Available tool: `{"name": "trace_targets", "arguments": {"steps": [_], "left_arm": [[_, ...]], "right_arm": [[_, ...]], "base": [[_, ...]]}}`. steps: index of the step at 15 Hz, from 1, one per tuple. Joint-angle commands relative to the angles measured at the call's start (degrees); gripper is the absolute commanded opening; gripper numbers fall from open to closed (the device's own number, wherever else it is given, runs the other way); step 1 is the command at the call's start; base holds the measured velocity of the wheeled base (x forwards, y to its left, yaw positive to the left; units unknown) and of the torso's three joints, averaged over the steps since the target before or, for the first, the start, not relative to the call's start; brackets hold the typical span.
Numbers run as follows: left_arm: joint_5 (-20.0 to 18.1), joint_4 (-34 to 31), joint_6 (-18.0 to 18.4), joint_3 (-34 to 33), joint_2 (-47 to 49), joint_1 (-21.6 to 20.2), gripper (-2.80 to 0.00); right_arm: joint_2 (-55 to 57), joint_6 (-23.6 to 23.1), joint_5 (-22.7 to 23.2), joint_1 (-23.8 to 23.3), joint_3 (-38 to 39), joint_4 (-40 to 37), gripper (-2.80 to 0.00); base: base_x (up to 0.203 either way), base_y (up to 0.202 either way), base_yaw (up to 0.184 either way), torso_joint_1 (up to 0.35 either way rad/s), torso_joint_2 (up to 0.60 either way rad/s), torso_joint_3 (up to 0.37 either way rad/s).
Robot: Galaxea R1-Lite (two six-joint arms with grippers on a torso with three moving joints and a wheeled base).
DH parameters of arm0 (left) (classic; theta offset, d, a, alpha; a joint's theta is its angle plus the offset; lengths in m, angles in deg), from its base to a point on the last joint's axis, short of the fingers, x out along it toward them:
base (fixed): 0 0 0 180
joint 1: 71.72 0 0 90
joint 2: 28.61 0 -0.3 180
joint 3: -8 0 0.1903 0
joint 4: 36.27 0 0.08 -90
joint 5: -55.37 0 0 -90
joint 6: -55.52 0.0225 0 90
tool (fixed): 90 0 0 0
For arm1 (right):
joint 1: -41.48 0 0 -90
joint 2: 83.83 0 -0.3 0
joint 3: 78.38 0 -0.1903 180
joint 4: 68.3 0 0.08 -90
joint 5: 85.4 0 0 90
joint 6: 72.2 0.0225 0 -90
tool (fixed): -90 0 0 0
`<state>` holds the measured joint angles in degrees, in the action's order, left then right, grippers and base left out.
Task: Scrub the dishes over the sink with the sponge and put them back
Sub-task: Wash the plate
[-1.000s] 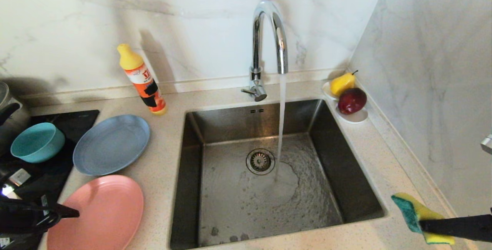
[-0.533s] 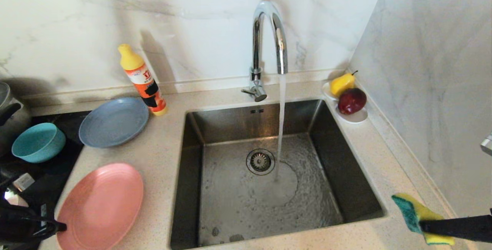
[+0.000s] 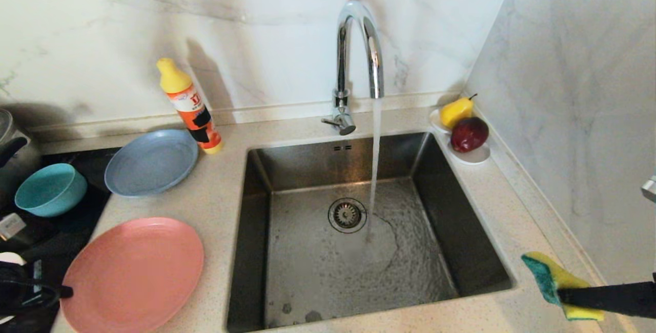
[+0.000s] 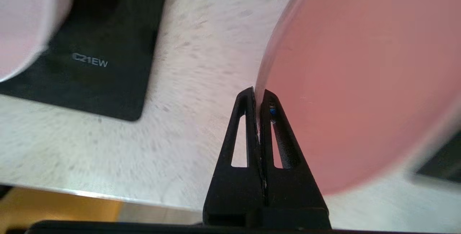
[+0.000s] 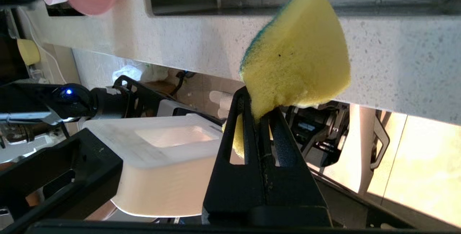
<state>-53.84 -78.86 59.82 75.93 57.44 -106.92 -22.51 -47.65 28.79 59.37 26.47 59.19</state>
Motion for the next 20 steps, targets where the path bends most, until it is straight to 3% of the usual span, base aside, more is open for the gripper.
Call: {"name": "trace_targets", "arguments": {"steps": [1,3,5,8,12,16,20], "left_arm": [[-1.91,-5.87,-0.05,4.36,-8.5,0.02,-2.8],[-6.31,-15.88,0.1,9.54,-14.64,0.13,-2.8],[-11.43,-21.67,0.77,12.34,-19.72,2.2,-2.8],[-12.52,-23.05,-0.65,13.12,-22.41,12.95,-2.8],[-8.13,-18.08,-4.6,14.22,-14.85,27.29,-2.8],[-3.59,-7.98,-5.65,16.31,-1.58,35.9,-2.8],[2.21,-3.13,-11.8,24.77,10.59,46.95,-2.8]], "right_arm": [[0.2,0.07,0.16,0.04,-0.2,-0.13,-2.8],[-0.13,0.12,0.24,0.12,-0.51,-0.13,-2.8],[-0.86,0.15,0.57,0.12,-0.55,-0.19,-2.8],[-2.62,0.25,0.68,0.13,-0.51,-0.31,-2.8],[-5.11,0.33,0.68,0.13,-0.28,-0.31,-2.8],[-7.36,0.36,0.49,0.03,-0.16,-0.22,-2.8],[-7.1,0.33,0.42,-0.49,0.09,-0.13,-2.8]], "base": [[0.0,0.0,0.0,0.0,0.0,0.0],[0.0,0.0,0.0,0.0,0.0,0.0],[0.0,0.0,0.0,0.0,0.0,0.0],[0.0,0.0,0.0,0.0,0.0,0.0],[0.0,0.0,0.0,0.0,0.0,0.0],[0.0,0.0,0.0,0.0,0.0,0.0],[0.0,0.0,0.0,0.0,0.0,0.0]]}}
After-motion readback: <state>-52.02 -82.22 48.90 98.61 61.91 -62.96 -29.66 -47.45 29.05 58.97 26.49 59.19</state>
